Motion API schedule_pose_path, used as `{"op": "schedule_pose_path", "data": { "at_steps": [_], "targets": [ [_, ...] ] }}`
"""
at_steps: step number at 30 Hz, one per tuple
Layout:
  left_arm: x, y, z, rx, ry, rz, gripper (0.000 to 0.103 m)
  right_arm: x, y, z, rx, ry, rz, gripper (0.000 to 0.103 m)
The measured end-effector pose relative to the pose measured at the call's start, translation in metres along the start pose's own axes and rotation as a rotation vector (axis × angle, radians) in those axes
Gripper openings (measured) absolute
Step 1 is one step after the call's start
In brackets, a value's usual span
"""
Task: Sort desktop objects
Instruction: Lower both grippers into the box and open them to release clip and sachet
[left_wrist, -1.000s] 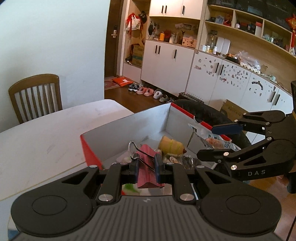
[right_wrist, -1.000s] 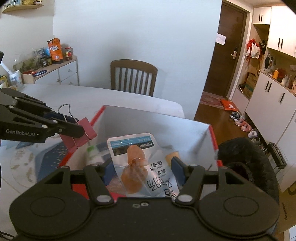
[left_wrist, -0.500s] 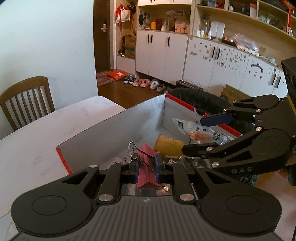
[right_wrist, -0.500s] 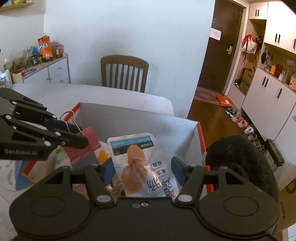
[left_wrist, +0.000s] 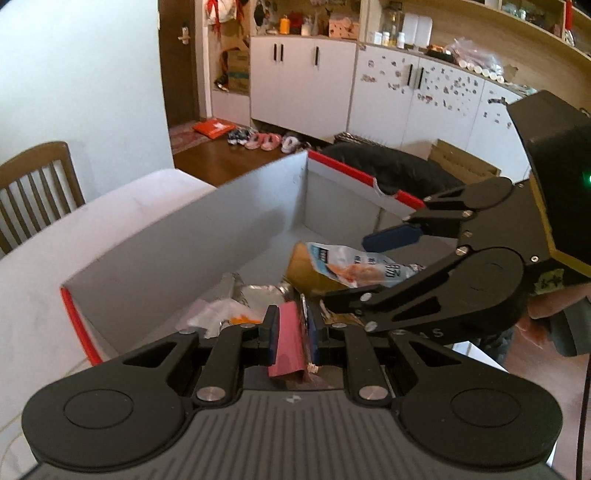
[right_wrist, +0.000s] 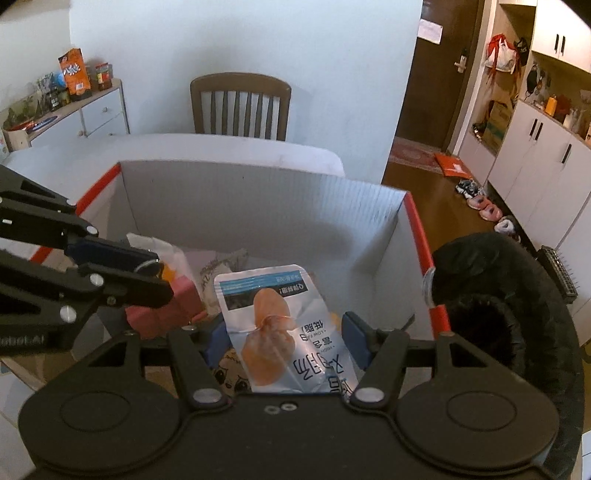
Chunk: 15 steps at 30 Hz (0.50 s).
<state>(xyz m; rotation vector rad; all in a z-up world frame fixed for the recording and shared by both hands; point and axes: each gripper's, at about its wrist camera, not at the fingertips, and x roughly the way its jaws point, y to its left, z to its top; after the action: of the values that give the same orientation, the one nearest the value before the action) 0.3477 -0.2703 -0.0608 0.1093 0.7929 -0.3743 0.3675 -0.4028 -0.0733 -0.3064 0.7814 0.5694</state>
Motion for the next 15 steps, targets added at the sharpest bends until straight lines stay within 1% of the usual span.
{"op": "schedule_pose_path", "data": {
  "at_steps": [4,9,13,15],
  "targets": [
    [0.004,-0.002,-0.007,-0.001,0.034,-0.031,0.015,0.004,0.002,-0.004,-0.01,0.02,0.019,0.064],
    [0.009,-0.002,-0.015,-0.03,0.074,-0.071,0.015,0.007,0.004,-0.008,-0.015,0.039,0.04,0.064],
    [0.007,0.004,-0.018,-0.09,0.082,-0.085,0.015,0.008,0.005,-0.01,-0.018,0.052,0.046,0.065],
    [0.005,0.005,-0.02,-0.102,0.081,-0.088,0.015,0.007,0.005,-0.012,-0.018,0.057,0.05,0.065]
  ]
}}
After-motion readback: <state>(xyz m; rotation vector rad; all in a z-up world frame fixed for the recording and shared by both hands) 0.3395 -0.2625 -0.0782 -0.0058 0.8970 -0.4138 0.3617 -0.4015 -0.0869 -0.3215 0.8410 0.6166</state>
